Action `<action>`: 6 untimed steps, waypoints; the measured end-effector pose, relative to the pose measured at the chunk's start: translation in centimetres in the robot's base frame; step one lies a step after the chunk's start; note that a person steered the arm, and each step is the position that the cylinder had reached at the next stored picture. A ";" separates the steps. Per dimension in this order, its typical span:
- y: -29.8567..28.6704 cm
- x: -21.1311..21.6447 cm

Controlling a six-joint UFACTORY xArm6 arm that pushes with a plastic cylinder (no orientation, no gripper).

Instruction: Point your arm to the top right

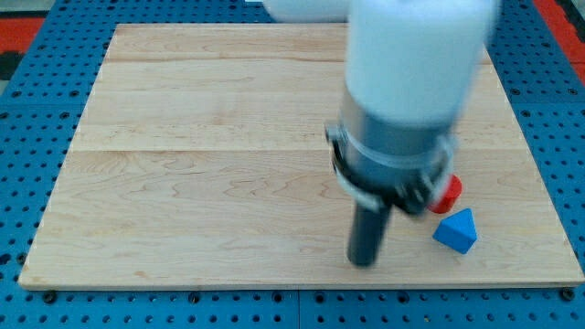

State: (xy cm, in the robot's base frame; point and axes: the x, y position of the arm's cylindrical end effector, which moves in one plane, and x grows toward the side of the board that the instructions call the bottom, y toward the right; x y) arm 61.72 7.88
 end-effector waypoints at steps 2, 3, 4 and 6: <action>10.5 0.0; 23.8 -1.1; 24.4 -11.2; 23.4 -33.9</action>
